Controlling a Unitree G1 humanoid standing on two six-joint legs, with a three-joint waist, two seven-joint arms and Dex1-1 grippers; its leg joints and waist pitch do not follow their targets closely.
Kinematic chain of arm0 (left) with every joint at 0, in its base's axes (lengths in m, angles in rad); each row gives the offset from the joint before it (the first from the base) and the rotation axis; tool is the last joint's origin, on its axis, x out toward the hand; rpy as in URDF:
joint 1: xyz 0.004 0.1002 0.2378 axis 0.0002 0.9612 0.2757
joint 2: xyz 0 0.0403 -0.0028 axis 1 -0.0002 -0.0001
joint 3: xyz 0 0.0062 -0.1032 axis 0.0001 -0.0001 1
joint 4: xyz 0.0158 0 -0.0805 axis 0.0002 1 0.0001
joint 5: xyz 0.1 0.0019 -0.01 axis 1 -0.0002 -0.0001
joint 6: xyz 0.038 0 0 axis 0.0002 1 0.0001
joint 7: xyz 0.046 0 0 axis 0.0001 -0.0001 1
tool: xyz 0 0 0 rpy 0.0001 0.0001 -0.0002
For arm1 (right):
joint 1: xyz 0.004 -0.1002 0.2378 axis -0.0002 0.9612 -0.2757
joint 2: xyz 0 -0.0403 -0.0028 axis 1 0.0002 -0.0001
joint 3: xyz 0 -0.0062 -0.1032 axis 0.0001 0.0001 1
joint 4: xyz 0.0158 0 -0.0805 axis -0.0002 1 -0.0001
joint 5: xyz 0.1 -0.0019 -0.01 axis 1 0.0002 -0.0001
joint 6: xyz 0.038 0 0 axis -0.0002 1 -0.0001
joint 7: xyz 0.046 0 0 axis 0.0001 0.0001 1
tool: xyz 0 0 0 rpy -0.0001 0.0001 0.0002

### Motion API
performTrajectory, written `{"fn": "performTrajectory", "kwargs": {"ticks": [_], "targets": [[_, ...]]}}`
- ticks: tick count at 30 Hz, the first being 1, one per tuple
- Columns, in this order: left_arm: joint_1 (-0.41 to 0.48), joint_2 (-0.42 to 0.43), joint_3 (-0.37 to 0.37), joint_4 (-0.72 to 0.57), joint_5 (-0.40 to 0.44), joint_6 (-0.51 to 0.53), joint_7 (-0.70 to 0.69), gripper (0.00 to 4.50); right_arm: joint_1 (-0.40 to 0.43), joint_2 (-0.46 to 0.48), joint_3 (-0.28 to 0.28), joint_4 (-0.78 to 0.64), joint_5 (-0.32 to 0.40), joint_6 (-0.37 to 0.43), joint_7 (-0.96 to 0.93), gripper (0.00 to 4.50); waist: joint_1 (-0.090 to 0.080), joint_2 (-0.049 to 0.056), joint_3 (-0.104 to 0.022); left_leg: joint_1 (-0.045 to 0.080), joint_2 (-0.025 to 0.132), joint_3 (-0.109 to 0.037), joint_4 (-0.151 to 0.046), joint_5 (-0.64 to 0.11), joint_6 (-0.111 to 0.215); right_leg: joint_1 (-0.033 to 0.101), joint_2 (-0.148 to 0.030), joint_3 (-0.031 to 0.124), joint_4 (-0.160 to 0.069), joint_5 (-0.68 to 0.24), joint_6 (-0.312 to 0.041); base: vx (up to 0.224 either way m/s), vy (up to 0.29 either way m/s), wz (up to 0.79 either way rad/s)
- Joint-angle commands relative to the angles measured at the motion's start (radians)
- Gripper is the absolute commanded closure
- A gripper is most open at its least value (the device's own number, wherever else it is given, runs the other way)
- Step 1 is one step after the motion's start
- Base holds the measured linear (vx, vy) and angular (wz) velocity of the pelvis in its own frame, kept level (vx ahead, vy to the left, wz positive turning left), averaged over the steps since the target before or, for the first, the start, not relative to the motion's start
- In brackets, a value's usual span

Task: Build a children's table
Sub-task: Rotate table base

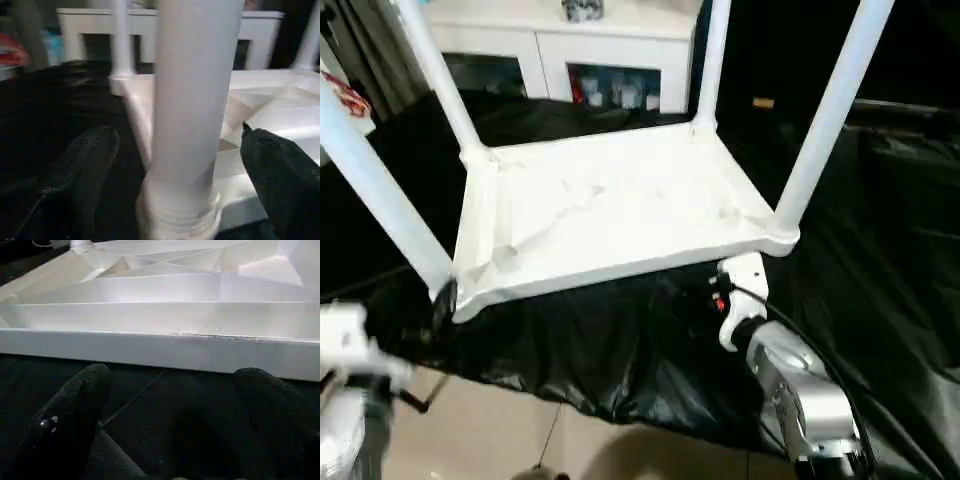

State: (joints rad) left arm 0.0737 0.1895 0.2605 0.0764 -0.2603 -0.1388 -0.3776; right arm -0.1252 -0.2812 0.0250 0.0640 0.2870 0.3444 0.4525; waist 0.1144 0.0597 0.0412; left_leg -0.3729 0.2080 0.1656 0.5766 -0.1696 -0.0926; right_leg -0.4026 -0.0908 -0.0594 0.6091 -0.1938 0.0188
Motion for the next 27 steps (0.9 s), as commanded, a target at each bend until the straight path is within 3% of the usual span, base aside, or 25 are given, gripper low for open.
{"fn": "performTrajectory", "kwargs": {"ticks": [1,3,5,7,12,13,15,17,19,20,21,23,24,27], "targets": [[-0.08,0.05,0.006,0.128,-0.016,0.0,-0.079,0.0,-0.033,0.017,-0.014,0.045,-0.021,0.0,-0.031,0.05,0.001,-0.001,-0.051,0.004,0.001,-0.002,-0.073,-0.344,-0.007,0.03,-0.027,0.031,-0.094,-0.315,-0.081,0.0,0.0,0.0],[-0.173,0.097,0.014,0.224,-0.033,0.008,-0.133,0.0,-0.06,0.028,-0.017,0.094,-0.033,-0.017,-0.052,0.05,0.0,0.001,-0.055,0.009,-0.003,-0.002,-0.071,-0.338,-0.015,0.03,-0.028,0.031,-0.089,-0.299,-0.095,0.0,0.0,0.0],[-0.219,0.119,0.017,0.245,-0.045,0.026,-0.151,0.0,-0.079,0.031,-0.017,0.12,-0.044,-0.024,-0.068,0.05,-0.001,0.002,-0.06,0.007,0.005,-0.006,-0.071,-0.316,-0.021,0.038,-0.032,0.032,-0.078,-0.226,-0.122,0.0,0.0,0.0],[-0.265,0.145,0.012,0.251,-0.084,0.084,-0.21,0.0,-0.104,0.036,-0.02,0.151,-0.045,-0.027,-0.078,0.05,-0.001,0.002,-0.062,0.008,0.004,0.0,-0.066,-0.283,-0.018,0.04,-0.034,0.032,-0.069,-0.168,-0.155,0.0,0.0,0.0],[-0.322,0.221,-0.045,0.219,-0.173,0.219,-0.431,0.0,-0.163,0.046,-0.017,0.238,-0.072,-0.054,-0.085,0.05,0.0,0.005,-0.067,0.009,0.003,0.005,-0.059,-0.232,-0.003,0.042,-0.033,0.031,-0.057,-0.095,-0.2,0.0,0.0,0.0],[-0.323,0.225,-0.049,0.216,-0.179,0.228,-0.445,0.0,-0.167,0.047,-0.016,0.244,-0.075,-0.056,-0.084,0.05,0.001,0.002,-0.066,0.01,0.004,0.006,-0.06,-0.231,0.001,0.042,-0.032,0.031,-0.055,-0.097,-0.21,0.0,0.0,0.0],[-0.316,0.255,-0.097,0.152,-0.245,0.326,-0.551,0.0,-0.201,0.051,-0.01,0.303,-0.089,-0.08,-0.083,0.05,0.003,0.0,-0.064,0.012,0.005,0.008,-0.06,-0.241,0.003,0.042,-0.033,0.032,-0.057,-0.107,-0.211,0.0,0.0,0.0],[-0.312,0.259,-0.106,0.134,-0.259,0.352,-0.567,0.0,-0.208,0.052,-0.009,0.317,-0.092,-0.086,-0.083,0.05,0.007,0.002,-0.064,0.013,0.008,0.008,-0.062,-0.242,-0.002,0.039,-0.034,0.032,-0.056,-0.125,-0.22,0.0,0.0,0.0],[-0.281,0.277,-0.156,0.05,-0.294,0.423,-0.619,0.0,-0.228,0.06,-0.003,0.347,-0.097,-0.096,-0.082,0.05,0.008,-0.008,-0.064,0.007,0.009,0.006,-0.064,-0.247,-0.002,0.047,-0.04,0.033,-0.05,-0.135,-0.222,0.0,0.0,0.0],[-0.264,0.287,-0.181,0.013,-0.305,0.453,-0.643,0.0,-0.237,0.064,0.001,0.359,-0.099,-0.099,-0.078,0.05,0.007,-0.007,-0.06,0.011,0.011,0.008,-0.065,-0.255,0.001,0.041,-0.037,0.034,-0.056,-0.156,-0.219,0.0,0.0,0.0],[-0.244,0.299,-0.21,-0.031,-0.318,0.487,-0.664,0.0,-0.246,0.068,0.007,0.369,-0.101,-0.101,-0.073,0.05,0.005,-0.011,-0.058,0.01,0.01,0.01,-0.065,-0.262,0.001,0.041,-0.035,0.034,-0.057,-0.169,-0.216,0.0,0.0,0.0],[-0.217,0.317,-0.254,-0.091,-0.335,0.535,-0.696,0.0,-0.26,0.076,0.018,0.386,-0.107,-0.107,-0.065,0.05,0.003,-0.008,-0.058,0.009,0.009,0.009,-0.066,-0.269,-0.002,0.043,-0.037,0.035,-0.058,-0.189,-0.208,0.0,0.0,0.0],[-0.208,0.32,-0.285,-0.129,-0.343,0.563,-0.713,0.0,-0.276,0.089,0.023,0.408,-0.112,-0.115,-0.055,0.05,-0.002,-0.014,-0.055,0.007,0.007,0.009,-0.068,-0.274,-0.002,0.043,-0.035,0.036,-0.061,-0.21,-0.199,0.0,0.0,0.0],[-0.208,0.312,-0.306,-0.15,-0.35,0.579,-0.721,0.0,-0.294,0.102,0.033,0.433,-0.119,-0.126,-0.044,0.05,-0.015,-0.015,-0.052,0.009,0.005,0.008,-0.07,-0.289,-0.009,0.043,-0.034,0.037,-0.067,-0.262,-0.184,0.0,0.0,0.0]]}}
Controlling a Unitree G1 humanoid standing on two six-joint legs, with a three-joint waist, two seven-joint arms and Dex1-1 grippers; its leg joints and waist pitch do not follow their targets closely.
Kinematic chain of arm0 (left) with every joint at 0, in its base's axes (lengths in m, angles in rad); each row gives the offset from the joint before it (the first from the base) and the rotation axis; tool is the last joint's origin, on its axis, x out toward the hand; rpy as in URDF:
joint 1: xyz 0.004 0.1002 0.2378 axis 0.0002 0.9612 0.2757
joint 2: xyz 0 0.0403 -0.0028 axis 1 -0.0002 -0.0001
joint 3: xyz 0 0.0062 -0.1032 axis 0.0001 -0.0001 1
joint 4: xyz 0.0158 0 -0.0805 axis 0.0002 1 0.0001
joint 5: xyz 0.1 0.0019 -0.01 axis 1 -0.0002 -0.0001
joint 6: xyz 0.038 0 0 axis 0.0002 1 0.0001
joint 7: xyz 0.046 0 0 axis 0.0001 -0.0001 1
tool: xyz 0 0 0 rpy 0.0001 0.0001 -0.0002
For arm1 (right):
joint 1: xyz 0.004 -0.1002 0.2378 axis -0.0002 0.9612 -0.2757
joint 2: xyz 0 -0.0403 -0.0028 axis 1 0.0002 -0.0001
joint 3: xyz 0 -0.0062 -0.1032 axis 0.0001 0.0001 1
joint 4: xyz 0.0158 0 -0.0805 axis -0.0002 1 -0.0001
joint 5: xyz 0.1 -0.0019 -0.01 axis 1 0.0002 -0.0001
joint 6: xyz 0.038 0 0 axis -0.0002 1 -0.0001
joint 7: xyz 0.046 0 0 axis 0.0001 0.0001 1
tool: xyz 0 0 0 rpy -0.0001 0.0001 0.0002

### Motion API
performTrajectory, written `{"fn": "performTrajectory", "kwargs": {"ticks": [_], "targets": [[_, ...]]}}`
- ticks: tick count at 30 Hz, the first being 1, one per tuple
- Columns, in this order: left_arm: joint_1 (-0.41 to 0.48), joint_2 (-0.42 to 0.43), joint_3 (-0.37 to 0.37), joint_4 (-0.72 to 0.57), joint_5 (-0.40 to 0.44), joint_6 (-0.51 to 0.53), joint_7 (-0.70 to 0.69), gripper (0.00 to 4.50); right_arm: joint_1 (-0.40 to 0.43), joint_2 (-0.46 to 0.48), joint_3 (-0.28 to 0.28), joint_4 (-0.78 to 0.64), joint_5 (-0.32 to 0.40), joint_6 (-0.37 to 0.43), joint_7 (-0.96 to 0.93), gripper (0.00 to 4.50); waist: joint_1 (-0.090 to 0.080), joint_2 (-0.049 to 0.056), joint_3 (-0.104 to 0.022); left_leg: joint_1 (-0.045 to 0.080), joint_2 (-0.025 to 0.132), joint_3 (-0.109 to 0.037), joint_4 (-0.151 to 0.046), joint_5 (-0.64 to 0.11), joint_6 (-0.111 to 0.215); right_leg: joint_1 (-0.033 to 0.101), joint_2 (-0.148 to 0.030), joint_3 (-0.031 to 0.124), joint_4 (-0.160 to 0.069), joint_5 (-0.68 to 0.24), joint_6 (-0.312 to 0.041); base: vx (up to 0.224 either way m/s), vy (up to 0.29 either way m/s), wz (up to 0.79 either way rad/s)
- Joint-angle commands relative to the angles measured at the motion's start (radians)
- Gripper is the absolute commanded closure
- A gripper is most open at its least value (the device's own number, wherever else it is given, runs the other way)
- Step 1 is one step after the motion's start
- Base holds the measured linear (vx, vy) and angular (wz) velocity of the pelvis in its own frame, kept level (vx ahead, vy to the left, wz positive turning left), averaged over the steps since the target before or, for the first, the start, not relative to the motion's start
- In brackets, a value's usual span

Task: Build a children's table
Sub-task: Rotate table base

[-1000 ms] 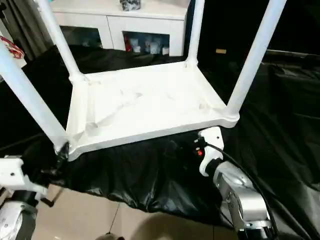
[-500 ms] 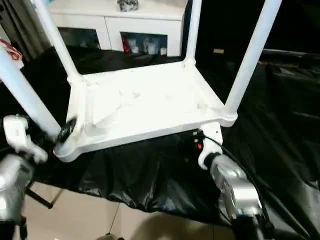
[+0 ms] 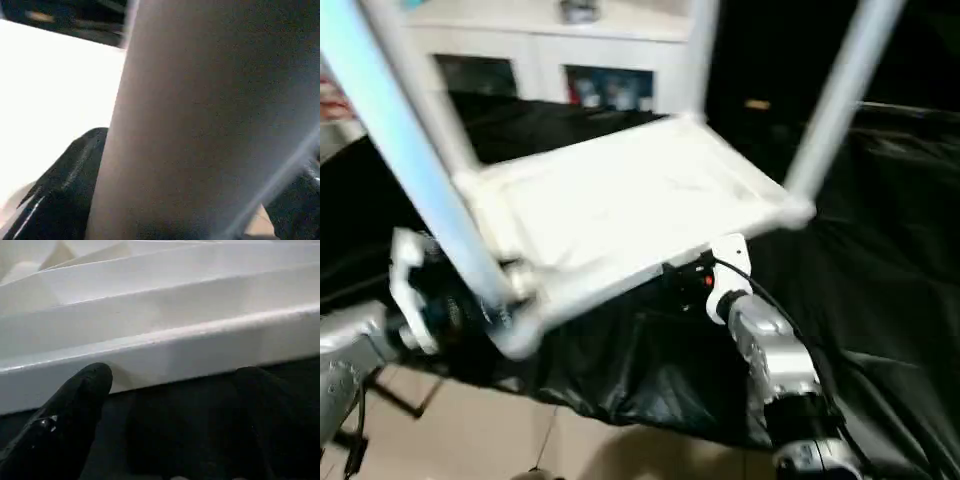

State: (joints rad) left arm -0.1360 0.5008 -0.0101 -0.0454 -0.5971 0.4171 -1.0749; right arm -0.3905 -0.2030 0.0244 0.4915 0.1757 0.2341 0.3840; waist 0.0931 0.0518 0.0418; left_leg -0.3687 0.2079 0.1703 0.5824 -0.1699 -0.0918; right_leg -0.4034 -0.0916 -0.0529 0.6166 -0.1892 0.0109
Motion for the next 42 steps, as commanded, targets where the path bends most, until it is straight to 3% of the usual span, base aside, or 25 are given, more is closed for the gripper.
{"fn": "performTrajectory", "kwargs": {"ticks": [1,3,7,8,17,24,25,29,33,35,38,41,42], "targets": [[-0.002,-0.009,-0.042,-0.035,-0.019,0.031,-0.024,0.0,-0.037,0.032,0.042,0.018,-0.013,-0.021,0.03,0.05,0.0,-0.009,-0.054,0.003,0.004,0.004,-0.075,-0.291,-0.011,0.045,-0.034,0.031,-0.075,-0.277,-0.172,0.0,0.0,0.0],[-0.011,-0.029,-0.066,-0.073,-0.043,0.069,-0.016,0.0,-0.056,0.051,0.061,0.047,-0.024,-0.035,0.048,0.05,-0.006,-0.011,-0.053,-0.002,0.003,0.002,-0.077,-0.279,-0.014,0.05,-0.035,0.03,-0.074,-0.287,-0.169,0.0,0.0,0.0],[-0.049,-0.088,-0.121,-0.128,-0.074,0.129,0.026,0.0,-0.082,0.089,0.097,0.092,-0.038,-0.049,0.085,0.05,-0.01,-0.019,-0.054,0.005,0.005,0.005,-0.074,-0.265,-0.008,0.044,-0.031,0.032,-0.075,-0.256,-0.181,0.0,0.0,0.0],[-0.051,-0.091,-0.123,-0.129,-0.073,0.13,0.028,0.0,-0.083,0.091,0.097,0.094,-0.039,-0.05,0.086,0.05,-0.009,-0.016,-0.055,0.005,0.005,0.004,-0.073,-0.26,-0.008,0.044,-0.031,0.032,-0.073,-0.248,-0.186,0.0,0.0,0.0],[-0.151,-0.236,-0.21,-0.041,-0.025,0.117,0.042,0.0,-0.116,0.143,0.106,0.179,-0.049,-0.081,0.138,0.05,-0.021,-0.024,-0.06,0.002,0.003,0.005,-0.067,-0.221,0.003,0.054,-0.03,0.031,-0.068,-0.15,-0.214,0.0,0.0,0.0],[-0.24,-0.373,-0.269,0.124,0.107,-0.01,0.129,0.0,-0.127,0.144,0.085,0.22,-0.063,-0.122,0.12,0.05,-0.023,-0.026,-0.058,0.001,0.004,0.006,-0.066,-0.228,0.015,0.056,-0.031,0.031,-0.077,-0.176,-0.209,0.0,0.0,0.0],[-0.27,-0.397,-0.276,0.189,0.159,-0.055,0.166,0.0,-0.132,0.131,0.07,0.229,-0.069,-0.137,0.101,0.05,-0.023,-0.026,-0.06,0.002,0.004,0.005,-0.065,-0.226,0.015,0.058,-0.032,0.03,-0.076,-0.174,-0.206,0.0,0.0,0.0],[-0.305,-0.394,-0.266,0.265,0.222,-0.119,0.216,0.0,-0.13,0.103,0.043,0.226,-0.065,-0.152,0.087,0.05,-0.023,-0.028,-0.062,-0.001,0.002,0.004,-0.063,-0.215,0.022,0.061,-0.032,0.029,-0.075,-0.157,-0.201,0.0,0.0,0.0],[-0.31,-0.348,-0.244,0.296,0.254,-0.151,0.203,0.0,-0.104,0.055,0.026,0.182,-0.066,-0.151,0.102,0.05,-0.017,-0.03,-0.066,0.001,0.005,0.006,-0.058,-0.177,0.043,0.059,-0.032,0.029,-0.067,-0.095,-0.23,0.0,0.0,0.0],[-0.303,-0.325,-0.242,0.306,0.273,-0.172,0.185,0.0,-0.088,0.036,0.019,0.157,-0.067,-0.151,0.115,0.05,-0.015,-0.037,-0.064,0.002,0.006,0.007,-0.059,-0.179,0.05,0.058,-0.031,0.029,-0.067,-0.094,-0.235,0.0,0.0,0.0],[-0.286,-0.285,-0.247,0.306,0.29,-0.186,0.163,0.18,-0.061,0.009,0.016,0.108,-0.067,-0.143,0.135,0.01,-0.005,-0.036,-0.061,0.003,0.005,0.006,-0.062,-0.196,0.048,0.056,-0.03,0.029,-0.07,-0.143,-0.201,0.0,0.0,0.0],[-0.263,-0.232,-0.253,0.299,0.322,-0.181,0.171,0.36,-0.019,-0.026,0.014,0.033,-0.059,-0.121,0.162,0.0,0.002,-0.035,-0.059,0.01,0.009,0.008,-0.063,-0.225,0.032,0.049,-0.032,0.031,-0.075,-0.193,-0.195,0.0,0.0,0.0],[-0.255,-0.209,-0.251,0.302,0.343,-0.182,0.191,0.39,0.004,-0.044,0.015,-0.004,-0.054,-0.108,0.177,0.0,0.003,-0.041,-0.057,0.007,0.01,0.006,-0.067,-0.236,0.033,0.052,-0.03,0.031,-0.076,-0.201,-0.181,0.0,0.0,0.0]]}}
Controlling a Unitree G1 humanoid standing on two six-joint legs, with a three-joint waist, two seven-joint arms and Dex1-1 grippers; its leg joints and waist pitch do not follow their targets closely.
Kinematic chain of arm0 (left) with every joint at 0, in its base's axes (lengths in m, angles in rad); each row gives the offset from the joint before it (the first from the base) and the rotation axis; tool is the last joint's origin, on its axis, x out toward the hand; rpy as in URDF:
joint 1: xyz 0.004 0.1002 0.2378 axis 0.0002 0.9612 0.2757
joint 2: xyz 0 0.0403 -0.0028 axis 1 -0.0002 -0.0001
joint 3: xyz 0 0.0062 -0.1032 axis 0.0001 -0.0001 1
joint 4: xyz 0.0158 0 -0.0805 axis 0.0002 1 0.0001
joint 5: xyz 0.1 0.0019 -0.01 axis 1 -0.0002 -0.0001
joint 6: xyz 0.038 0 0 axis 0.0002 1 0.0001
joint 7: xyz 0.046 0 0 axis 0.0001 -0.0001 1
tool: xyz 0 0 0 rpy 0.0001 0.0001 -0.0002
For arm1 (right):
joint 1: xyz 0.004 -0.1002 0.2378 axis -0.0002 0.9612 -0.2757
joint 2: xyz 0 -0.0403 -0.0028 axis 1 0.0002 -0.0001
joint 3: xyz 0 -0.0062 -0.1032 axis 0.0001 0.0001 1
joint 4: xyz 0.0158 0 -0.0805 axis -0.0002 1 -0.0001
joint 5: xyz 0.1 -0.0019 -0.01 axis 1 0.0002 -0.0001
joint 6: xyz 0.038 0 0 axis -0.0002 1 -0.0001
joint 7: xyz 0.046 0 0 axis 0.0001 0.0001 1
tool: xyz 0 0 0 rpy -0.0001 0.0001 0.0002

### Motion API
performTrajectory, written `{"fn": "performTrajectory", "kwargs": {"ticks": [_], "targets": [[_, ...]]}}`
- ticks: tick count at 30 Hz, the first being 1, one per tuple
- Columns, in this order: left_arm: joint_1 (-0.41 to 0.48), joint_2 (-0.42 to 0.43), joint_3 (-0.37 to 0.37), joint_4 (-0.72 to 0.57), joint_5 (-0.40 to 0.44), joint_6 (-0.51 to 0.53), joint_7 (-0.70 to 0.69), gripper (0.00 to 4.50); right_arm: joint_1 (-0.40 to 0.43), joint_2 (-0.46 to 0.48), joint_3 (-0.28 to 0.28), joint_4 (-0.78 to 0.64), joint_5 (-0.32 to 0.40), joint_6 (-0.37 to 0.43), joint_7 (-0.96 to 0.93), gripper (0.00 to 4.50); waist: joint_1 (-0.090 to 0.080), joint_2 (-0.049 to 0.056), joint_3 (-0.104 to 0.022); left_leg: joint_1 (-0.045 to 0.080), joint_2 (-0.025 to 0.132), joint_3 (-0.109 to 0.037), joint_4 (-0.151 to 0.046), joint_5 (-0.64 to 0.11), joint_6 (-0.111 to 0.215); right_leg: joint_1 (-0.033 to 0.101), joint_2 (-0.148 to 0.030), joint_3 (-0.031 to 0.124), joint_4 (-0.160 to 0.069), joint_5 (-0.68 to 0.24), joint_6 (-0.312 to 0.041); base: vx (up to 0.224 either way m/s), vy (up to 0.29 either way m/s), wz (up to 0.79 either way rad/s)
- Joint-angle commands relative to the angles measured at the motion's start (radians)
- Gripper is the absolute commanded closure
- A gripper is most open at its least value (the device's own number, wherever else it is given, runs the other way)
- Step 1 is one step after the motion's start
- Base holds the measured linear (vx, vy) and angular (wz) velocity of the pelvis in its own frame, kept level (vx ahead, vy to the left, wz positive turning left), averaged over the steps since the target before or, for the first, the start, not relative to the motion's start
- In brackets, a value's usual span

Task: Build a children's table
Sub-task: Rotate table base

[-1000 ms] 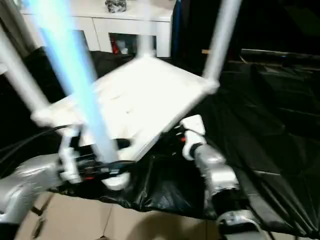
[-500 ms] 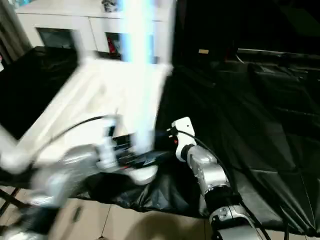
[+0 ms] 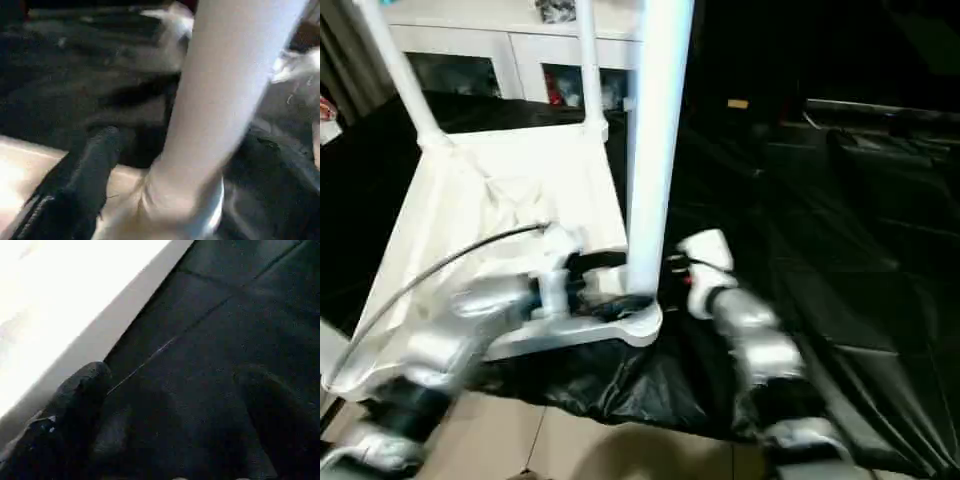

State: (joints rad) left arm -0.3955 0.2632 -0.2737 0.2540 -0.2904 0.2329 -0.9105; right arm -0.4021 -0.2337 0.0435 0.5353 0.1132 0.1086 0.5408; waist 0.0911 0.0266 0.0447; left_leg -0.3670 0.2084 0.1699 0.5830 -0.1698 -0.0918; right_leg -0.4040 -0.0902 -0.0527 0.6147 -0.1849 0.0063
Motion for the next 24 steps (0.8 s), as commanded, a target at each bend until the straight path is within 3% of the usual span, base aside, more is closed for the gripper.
{"fn": "performTrajectory", "kwargs": {"ticks": [1,7,8,10,12,16,17,20,21,24], "targets": [[0.01,0.044,0.014,0.007,0.052,0.002,0.043,0.49,0.032,-0.027,-0.004,-0.076,0.012,0.027,0.032,0.0,0.007,-0.013,-0.061,0.005,0.009,0.005,-0.067,-0.234,0.032,0.052,-0.033,0.031,-0.072,-0.206,-0.17,0.0,0.0,0.0],[0.003,0.053,0.059,0.04,0.066,-0.014,0.092,1.07,0.081,-0.065,-0.007,-0.168,0.024,0.061,0.063,0.0,0.007,-0.015,-0.06,0.003,0.008,0.005,-0.069,-0.241,0.023,0.048,-0.035,0.031,-0.075,-0.231,-0.169,0.0,0.0,0.0],[0.004,0.068,0.066,0.033,0.058,-0.019,0.069,1.21,0.119,-0.099,0.007,-0.243,0.04,0.088,0.117,0.0,0.008,-0.024,-0.06,0.002,0.007,0.006,-0.067,-0.237,0.028,0.05,-0.033,0.031,-0.077,-0.23,-0.162,0.0,0.0,0.0],[0.005,0.073,0.066,0.03,0.056,-0.02,0.061,1.21,0.128,-0.108,0.011,-0.261,0.044,0.094,0.13,0.0,0.015,-0.02,-0.062,0.002,0.009,0.004,-0.067,-0.217,0.038,0.051,-0.035,0.033,-0.072,-0.2,-0.158,0.0,0.0,0.0],[0.022,0.093,0.056,-0.011,0.032,0.005,0.002,1.46,0.156,-0.147,0.028,-0.317,0.055,0.123,0.184,0.0,0.015,-0.026,-0.062,0.0,0.007,0.006,-0.066,-0.2,0.042,0.052,-0.034,0.032,-0.071,-0.182,-0.166,0.0,0.0,0.0],[0.042,0.123,0.026,-0.064,0.015,0.038,-0.06,1.63,0.186,-0.21,0.047,-0.368,0.053,0.152,0.25,0.0,0.016,-0.024,-0.058,0.002,0.011,0.006,-0.068,-0.226,0.043,0.049,-0.036,0.032,-0.075,-0.22,-0.17,0.0,0.0,0.0],[0.045,0.127,0.02,-0.07,0.014,0.044,-0.068,1.9,0.189,-0.219,0.047,-0.371,0.052,0.153,0.257,0.0,0.014,-0.025,-0.056,0.001,0.009,0.007,-0.069,-0.236,0.04,0.047,-0.036,0.032,-0.078,-0.244,-0.166,0.0,0.0,0.0],[0.066,0.164,-0.027,-0.12,0.022,0.093,-0.117,2.03,0.204,-0.283,0.041,-0.394,0.051,0.164,0.306,0.0,0.019,-0.016,-0.056,0.004,0.012,0.004,-0.07,-0.25,0.034,0.048,-0.037,0.034,-0.078,-0.259,-0.159,0.0,0.0,0.0],[0.066,0.164,-0.027,-0.12,0.022,0.093,-0.117,2.18,0.204,-0.283,0.041,-0.394,0.051,0.164,0.306,0.0,0.017,-0.021,-0.056,0.003,0.01,0.005,-0.069,-0.25,0.035,0.047,-0.035,0.033,-0.079,-0.253,-0.161,0.0,0.0,0.0],[0.069,0.171,-0.04,-0.13,0.032,0.098,-0.12,2.45,0.212,-0.3,0.035,-0.411,0.056,0.175,0.321,0.0,0.016,-0.021,-0.055,0.003,0.009,0.005,-0.069,-0.255,0.033,0.047,-0.035,0.032,-0.081,-0.264,-0.164,0.0,0.0,0.0]]}}
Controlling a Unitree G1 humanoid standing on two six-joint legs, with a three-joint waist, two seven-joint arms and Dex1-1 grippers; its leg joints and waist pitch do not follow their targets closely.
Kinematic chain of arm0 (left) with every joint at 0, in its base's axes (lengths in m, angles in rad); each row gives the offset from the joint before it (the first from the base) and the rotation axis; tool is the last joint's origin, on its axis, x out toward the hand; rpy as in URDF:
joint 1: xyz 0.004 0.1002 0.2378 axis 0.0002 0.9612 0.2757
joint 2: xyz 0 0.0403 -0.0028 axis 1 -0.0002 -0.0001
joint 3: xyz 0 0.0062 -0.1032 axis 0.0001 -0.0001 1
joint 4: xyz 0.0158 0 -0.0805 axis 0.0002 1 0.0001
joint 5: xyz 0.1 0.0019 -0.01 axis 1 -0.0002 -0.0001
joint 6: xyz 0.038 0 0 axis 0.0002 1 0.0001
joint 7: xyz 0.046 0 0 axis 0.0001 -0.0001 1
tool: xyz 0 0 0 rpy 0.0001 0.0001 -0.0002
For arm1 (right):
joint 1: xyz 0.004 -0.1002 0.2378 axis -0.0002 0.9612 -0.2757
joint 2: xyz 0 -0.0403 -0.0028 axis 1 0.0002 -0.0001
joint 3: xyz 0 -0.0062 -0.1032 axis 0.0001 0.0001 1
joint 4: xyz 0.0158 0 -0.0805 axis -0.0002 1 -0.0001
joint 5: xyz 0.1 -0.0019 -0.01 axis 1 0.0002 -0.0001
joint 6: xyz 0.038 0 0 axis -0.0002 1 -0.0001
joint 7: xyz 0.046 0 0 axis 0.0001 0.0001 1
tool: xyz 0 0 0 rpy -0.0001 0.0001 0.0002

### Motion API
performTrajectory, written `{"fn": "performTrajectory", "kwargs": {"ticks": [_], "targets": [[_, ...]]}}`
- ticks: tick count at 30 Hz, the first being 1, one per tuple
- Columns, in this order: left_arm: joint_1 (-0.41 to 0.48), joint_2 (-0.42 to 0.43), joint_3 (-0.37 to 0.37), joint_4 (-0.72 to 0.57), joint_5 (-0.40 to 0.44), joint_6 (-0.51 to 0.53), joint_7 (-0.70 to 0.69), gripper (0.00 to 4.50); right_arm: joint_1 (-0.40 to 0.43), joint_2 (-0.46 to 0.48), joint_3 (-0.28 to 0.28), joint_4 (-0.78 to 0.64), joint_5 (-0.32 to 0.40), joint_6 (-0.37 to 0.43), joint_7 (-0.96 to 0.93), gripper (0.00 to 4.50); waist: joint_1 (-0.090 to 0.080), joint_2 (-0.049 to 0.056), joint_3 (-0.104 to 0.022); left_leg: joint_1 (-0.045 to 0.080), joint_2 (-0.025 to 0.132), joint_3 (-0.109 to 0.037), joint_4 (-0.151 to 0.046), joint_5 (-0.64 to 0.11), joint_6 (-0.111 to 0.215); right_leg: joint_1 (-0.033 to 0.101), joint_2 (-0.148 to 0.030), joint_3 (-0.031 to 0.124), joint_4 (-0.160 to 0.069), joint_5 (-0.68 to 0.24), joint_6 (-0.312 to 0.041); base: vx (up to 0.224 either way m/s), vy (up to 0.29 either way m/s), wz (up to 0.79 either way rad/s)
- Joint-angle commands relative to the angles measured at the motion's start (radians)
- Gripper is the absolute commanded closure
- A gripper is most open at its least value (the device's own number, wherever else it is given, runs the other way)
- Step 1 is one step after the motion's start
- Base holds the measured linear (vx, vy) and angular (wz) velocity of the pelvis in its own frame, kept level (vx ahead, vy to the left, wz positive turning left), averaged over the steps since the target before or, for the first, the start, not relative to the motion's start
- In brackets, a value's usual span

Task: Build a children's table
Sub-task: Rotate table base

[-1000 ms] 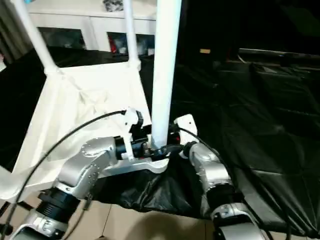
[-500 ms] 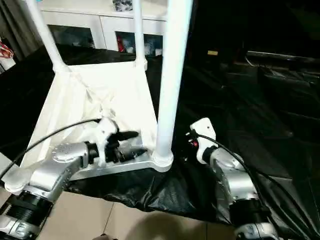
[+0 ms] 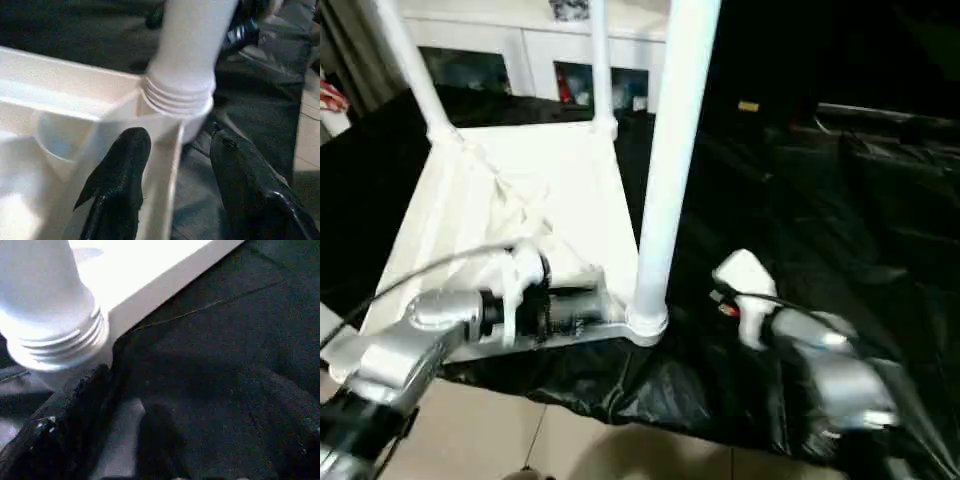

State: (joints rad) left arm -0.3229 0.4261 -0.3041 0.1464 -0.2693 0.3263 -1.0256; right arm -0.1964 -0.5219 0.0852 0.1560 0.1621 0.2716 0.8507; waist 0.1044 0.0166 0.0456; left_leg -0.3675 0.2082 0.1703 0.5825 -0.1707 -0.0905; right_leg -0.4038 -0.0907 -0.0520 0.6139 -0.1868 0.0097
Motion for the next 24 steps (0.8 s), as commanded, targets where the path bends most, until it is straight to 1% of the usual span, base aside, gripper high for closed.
{"fn": "performTrajectory", "kwargs": {"ticks": [1,2,3,4,5,6,7,8,9,11,12,14,16,18,19,22,23,24], "targets": [[-0.006,0.002,-0.022,-0.012,0.036,0.0,0.009,2.54,0.023,-0.037,-0.007,-0.064,0.022,0.03,0.04,0.0,0.004,0.0,-0.056,0.005,0.011,0.003,-0.07,-0.264,0.03,0.046,-0.033,0.032,-0.082,-0.259,-0.166,0.0,0.0,0.0],[-0.009,-0.002,-0.026,-0.004,0.052,0.0,0.018,2.65,0.034,-0.053,-0.004,-0.085,0.03,0.043,0.057,0.0,0.005,-0.002,-0.056,0.005,0.011,0.002,-0.069,-0.264,0.031,0.048,-0.033,0.032,-0.08,-0.249,-0.164,0.0,0.0,0.0],[-0.015,-0.003,-0.034,0.011,0.077,-0.002,0.032,2.65,0.044,-0.064,0.001,-0.102,0.033,0.05,0.068,0.0,0.006,0.005,-0.056,0.005,0.01,0.002,-0.07,-0.265,0.031,0.05,-0.032,0.032,-0.081,-0.246,-0.163,0.0,0.0,0.0],[-0.017,-0.003,-0.036,0.013,0.082,-0.001,0.035,2.65,0.046,-0.066,0.002,-0.105,0.033,0.052,0.07,0.0,0.007,0.0,-0.058,0.006,0.011,0.002,-0.068,-0.265,0.034,0.049,-0.032,0.032,-0.081,-0.235,-0.162,0.0,0.0,0.0],[-0.024,-0.001,-0.043,0.025,0.1,0.003,0.047,2.82,0.054,-0.073,0.006,-0.116,0.033,0.056,0.076,0.0,0.008,0.008,-0.059,0.006,0.01,0.001,-0.068,-0.265,0.032,0.049,-0.032,0.032,-0.079,-0.23,-0.165,0.0,0.0,0.0],[-0.029,0.0,-0.046,0.035,0.106,0.003,0.049,2.92,0.056,-0.074,0.008,-0.119,0.031,0.056,0.076,0.0,0.008,0.003,-0.059,0.005,0.009,0.002,-0.067,-0.264,0.032,0.05,-0.032,0.031,-0.081,-0.229,-0.166,0.0,0.0,0.0],[-0.035,0.002,-0.05,0.044,0.114,-0.001,0.051,2.99,0.058,-0.075,0.009,-0.124,0.03,0.056,0.075,0.0,0.009,0.008,-0.058,0.005,0.009,0.001,-0.068,-0.267,0.03,0.049,-0.032,0.031,-0.082,-0.239,-0.167,0.0,0.0,0.0],[-0.041,0.005,-0.054,0.054,0.122,-0.003,0.055,3.0,0.06,-0.077,0.011,-0.13,0.03,0.059,0.075,0.0,0.007,0.008,-0.058,0.006,0.009,0.001,-0.068,-0.273,0.029,0.048,-0.031,0.031,-0.083,-0.244,-0.165,0.0,0.0,0.0],[-0.044,0.007,-0.057,0.059,0.128,-0.003,0.057,3.04,0.061,-0.078,0.012,-0.134,0.031,0.061,0.075,0.0,0.007,0.005,-0.059,0.005,0.008,0.001,-0.067,-0.273,0.027,0.049,-0.032,0.03,-0.082,-0.244,-0.166,0.0,0.0,0.0],[-0.051,0.009,-0.056,0.068,0.128,-0.001,0.057,3.04,0.063,-0.079,0.012,-0.143,0.03,0.066,0.077,0.0,0.007,0.005,-0.059,0.004,0.008,0.001,-0.068,-0.272,0.027,0.05,-0.033,0.03,-0.083,-0.25,-0.167,0.0,0.0,0.0],[-0.059,0.013,-0.056,0.079,0.121,0.006,0.043,3.04,0.065,-0.08,0.015,-0.15,0.027,0.067,0.079,0.0,0.005,0.013,-0.059,0.006,0.008,0.001,-0.067,-0.28,0.025,0.048,-0.032,0.03,-0.085,-0.254,-0.169,0.0,0.0,0.0],[-0.059,0.013,-0.056,0.079,0.121,0.006,0.043,3.04,0.065,-0.08,0.015,-0.15,0.027,0.067,0.079,0.0,0.005,0.01,-0.06,0.004,0.008,0.0,-0.067,-0.275,0.026,0.05,-0.032,0.029,-0.083,-0.245,-0.171,0.0,0.0,0.0],[-0.059,0.02,-0.06,0.079,0.12,0.018,0.025,3.33,0.066,-0.083,0.016,-0.154,0.025,0.069,0.08,0.0,0.006,0.011,-0.061,0.004,0.007,0.0,-0.067,-0.272,0.029,0.05,-0.033,0.029,-0.083,-0.249,-0.172,0.0,0.0,0.0],[-0.058,0.023,-0.064,0.079,0.132,0.012,0.021,3.4,0.066,-0.086,0.018,-0.156,0.025,0.07,0.08,0.0,0.006,0.012,-0.061,0.004,0.008,0.0,-0.067,-0.273,0.029,0.049,-0.033,0.029,-0.083,-0.254,-0.171,0.0,0.0,0.0],[-0.058,0.023,-0.064,0.08,0.137,0.016,0.02,3.43,0.062,-0.087,0.021,-0.156,0.023,0.071,0.08,0.0,0.006,0.014,-0.06,0.004,0.009,0.0,-0.068,-0.276,0.029,0.049,-0.033,0.029,-0.084,-0.256,-0.172,0.0,0.0,0.0],[-0.066,0.028,-0.066,0.088,0.15,0.02,0.018,3.75,0.044,-0.081,0.03,-0.157,0.025,0.077,0.088,0.0,0.006,0.014,-0.061,0.005,0.009,0.0,-0.068,-0.283,0.028,0.048,-0.033,0.029,-0.084,-0.26,-0.173,0.0,0.0,0.0],[-0.068,0.033,-0.07,0.087,0.15,0.024,0.01,3.8,0.04,-0.079,0.033,-0.158,0.029,0.08,0.093,0.0,0.005,0.012,-0.061,0.005,0.009,0.0,-0.068,-0.282,0.028,0.049,-0.033,0.029,-0.084,-0.26,-0.172,0.0,0.0,0.0],[-0.069,0.035,-0.07,0.089,0.151,0.026,0.008,3.84,0.037,-0.079,0.035,-0.157,0.03,0.079,0.097,0.0,0.005,0.008,-0.061,0.004,0.008,0.0,-0.068,-0.28,0.03,0.049,-0.033,0.029,-0.084,-0.266,-0.169,0.0,0.0,0.0]]}}
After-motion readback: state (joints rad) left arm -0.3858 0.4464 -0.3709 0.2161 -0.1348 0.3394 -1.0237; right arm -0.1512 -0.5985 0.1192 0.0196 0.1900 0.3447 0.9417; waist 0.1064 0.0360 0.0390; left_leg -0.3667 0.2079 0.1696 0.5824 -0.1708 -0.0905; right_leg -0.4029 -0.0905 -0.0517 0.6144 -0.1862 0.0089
